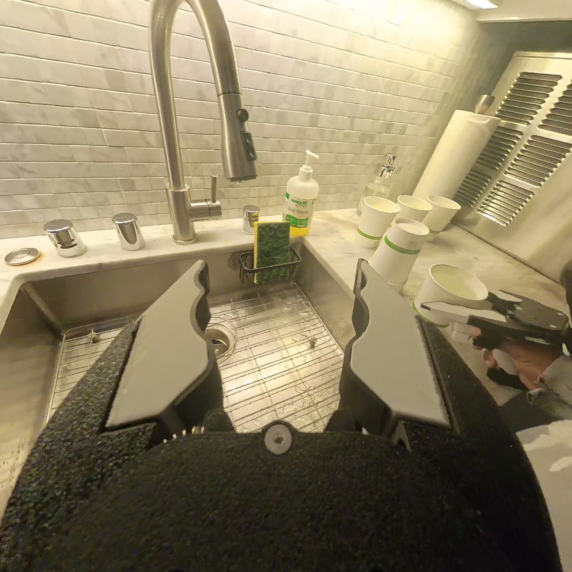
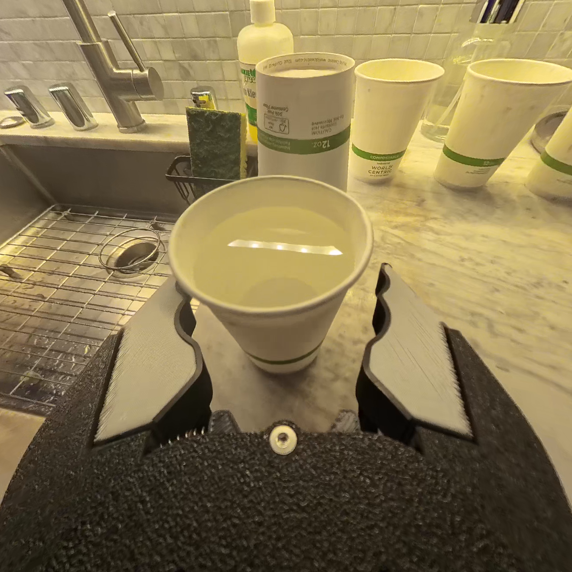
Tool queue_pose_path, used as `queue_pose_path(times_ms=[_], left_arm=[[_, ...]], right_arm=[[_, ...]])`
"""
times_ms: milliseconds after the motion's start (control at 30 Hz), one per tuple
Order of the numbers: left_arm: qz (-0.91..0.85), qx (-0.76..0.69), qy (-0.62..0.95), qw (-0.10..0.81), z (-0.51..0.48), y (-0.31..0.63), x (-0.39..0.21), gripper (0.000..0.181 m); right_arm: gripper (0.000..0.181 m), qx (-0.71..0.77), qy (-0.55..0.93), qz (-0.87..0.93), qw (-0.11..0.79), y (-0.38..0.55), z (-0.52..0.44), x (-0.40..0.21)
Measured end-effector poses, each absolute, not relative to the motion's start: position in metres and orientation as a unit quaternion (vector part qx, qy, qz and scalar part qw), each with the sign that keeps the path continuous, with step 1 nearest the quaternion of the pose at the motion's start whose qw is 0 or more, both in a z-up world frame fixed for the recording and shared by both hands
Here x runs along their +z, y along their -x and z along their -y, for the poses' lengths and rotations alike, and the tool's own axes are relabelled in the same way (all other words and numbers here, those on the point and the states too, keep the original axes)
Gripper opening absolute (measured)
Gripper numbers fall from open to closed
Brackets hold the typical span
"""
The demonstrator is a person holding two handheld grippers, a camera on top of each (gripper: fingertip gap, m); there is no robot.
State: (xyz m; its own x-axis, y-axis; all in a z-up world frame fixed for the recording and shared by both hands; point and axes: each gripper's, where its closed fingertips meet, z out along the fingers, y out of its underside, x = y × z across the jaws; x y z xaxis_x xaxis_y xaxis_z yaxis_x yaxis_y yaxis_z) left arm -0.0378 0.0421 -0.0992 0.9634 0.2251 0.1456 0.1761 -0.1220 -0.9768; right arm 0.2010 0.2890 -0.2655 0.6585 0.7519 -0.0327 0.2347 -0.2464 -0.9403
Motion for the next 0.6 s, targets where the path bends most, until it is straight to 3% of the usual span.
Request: queue_pose_path(times_ms=[600], left_arm=[[0.128,0.022,0.743,0.657,-0.040,0.029,-0.090,0.093]], right_arm=[[0.090,0.232,0.739,0.354,0.524,-0.196,-0.293,-0.267]])
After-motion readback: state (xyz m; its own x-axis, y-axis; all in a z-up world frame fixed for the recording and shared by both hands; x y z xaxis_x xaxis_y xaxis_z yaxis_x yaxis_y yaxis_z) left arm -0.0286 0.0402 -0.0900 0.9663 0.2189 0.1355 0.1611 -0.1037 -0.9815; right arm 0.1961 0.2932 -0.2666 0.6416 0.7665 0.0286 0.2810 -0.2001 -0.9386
